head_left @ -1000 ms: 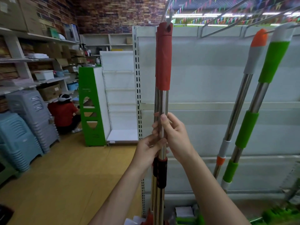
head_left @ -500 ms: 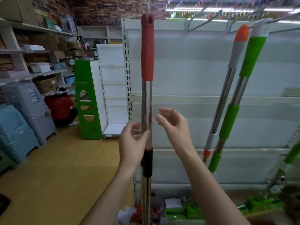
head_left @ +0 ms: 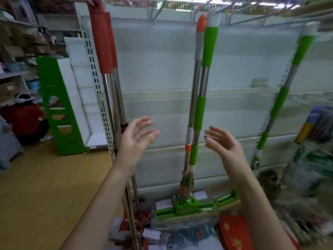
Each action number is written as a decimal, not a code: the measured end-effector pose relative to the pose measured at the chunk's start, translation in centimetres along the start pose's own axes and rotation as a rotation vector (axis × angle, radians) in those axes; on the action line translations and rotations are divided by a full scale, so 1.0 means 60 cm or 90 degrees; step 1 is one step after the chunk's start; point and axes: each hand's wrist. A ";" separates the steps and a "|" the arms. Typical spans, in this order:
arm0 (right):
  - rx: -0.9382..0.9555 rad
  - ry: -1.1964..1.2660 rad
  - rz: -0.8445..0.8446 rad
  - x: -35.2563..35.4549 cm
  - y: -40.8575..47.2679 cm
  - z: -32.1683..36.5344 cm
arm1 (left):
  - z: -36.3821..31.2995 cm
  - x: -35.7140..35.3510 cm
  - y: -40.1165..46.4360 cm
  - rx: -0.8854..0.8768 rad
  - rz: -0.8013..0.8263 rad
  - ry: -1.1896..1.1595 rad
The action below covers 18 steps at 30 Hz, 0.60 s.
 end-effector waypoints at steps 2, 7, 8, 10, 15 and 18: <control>-0.006 -0.004 -0.039 0.031 -0.017 -0.004 | 0.004 -0.005 -0.001 0.016 0.007 -0.016; -0.016 -0.009 -0.045 0.029 -0.031 -0.009 | 0.006 -0.031 -0.002 0.030 0.016 -0.032; -0.015 -0.010 -0.043 0.027 -0.031 -0.007 | 0.004 -0.032 0.000 0.028 0.018 -0.038; -0.008 -0.009 -0.034 0.023 -0.032 -0.001 | 0.000 -0.029 0.003 0.021 0.026 -0.041; -0.007 -0.012 -0.021 0.019 -0.040 0.010 | -0.008 -0.014 0.005 0.012 0.041 -0.041; -0.007 -0.028 -0.027 0.020 -0.046 0.019 | -0.005 -0.017 0.010 0.008 0.056 -0.031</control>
Point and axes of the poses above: each hand's wrist, its own y-axis towards the middle knuckle, its own x-axis out of the back of the hand, z = x × y, and after that the axes turned 4 degrees about -y, right-handed
